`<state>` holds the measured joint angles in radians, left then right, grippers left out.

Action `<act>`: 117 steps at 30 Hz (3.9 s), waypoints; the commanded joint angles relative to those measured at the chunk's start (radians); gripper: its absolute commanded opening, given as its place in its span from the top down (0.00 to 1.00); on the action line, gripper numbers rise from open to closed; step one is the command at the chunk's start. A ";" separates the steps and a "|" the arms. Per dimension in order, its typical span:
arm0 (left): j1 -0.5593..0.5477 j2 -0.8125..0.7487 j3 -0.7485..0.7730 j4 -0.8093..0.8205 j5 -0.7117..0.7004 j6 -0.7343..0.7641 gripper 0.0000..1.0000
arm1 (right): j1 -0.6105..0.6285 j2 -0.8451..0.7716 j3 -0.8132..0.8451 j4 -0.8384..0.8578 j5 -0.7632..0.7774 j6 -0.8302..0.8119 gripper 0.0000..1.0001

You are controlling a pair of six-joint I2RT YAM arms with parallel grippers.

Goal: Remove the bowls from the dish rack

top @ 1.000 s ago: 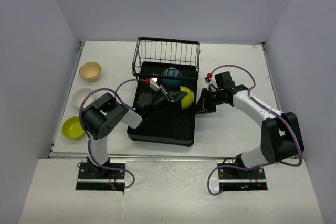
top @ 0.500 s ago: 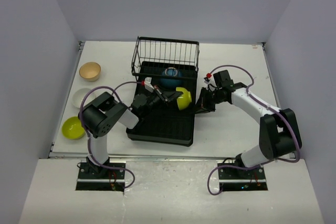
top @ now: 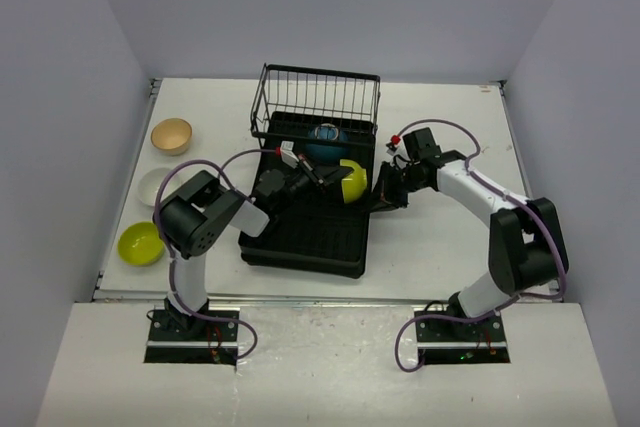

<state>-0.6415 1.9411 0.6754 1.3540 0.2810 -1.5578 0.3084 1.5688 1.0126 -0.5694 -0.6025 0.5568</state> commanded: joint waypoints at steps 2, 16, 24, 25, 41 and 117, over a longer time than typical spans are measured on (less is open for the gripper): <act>-0.004 0.001 0.078 0.534 0.070 -0.068 1.00 | 0.000 0.068 0.024 0.039 0.122 -0.023 1.00; -0.009 -0.096 0.015 0.496 0.018 -0.108 1.00 | 0.000 0.123 0.110 -0.033 0.257 -0.034 1.00; -0.017 -0.105 -0.020 0.501 0.020 -0.137 1.00 | -0.005 0.160 0.159 -0.069 0.316 -0.032 1.00; -0.017 -0.108 -0.022 0.502 0.020 -0.142 1.00 | -0.009 0.163 0.164 -0.070 0.316 -0.037 1.00; -0.020 -0.191 -0.042 0.494 0.017 -0.220 1.00 | -0.061 0.201 0.204 -0.086 0.330 -0.049 1.00; 0.707 -0.637 0.465 -2.086 -0.568 1.102 1.00 | -0.106 -0.200 0.385 -0.336 0.294 -0.126 0.40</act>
<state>0.0296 1.3987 1.1709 -0.7177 -0.2390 -0.4541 0.2016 1.3979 1.3437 -0.8360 -0.3485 0.4500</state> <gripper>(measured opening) 0.042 0.595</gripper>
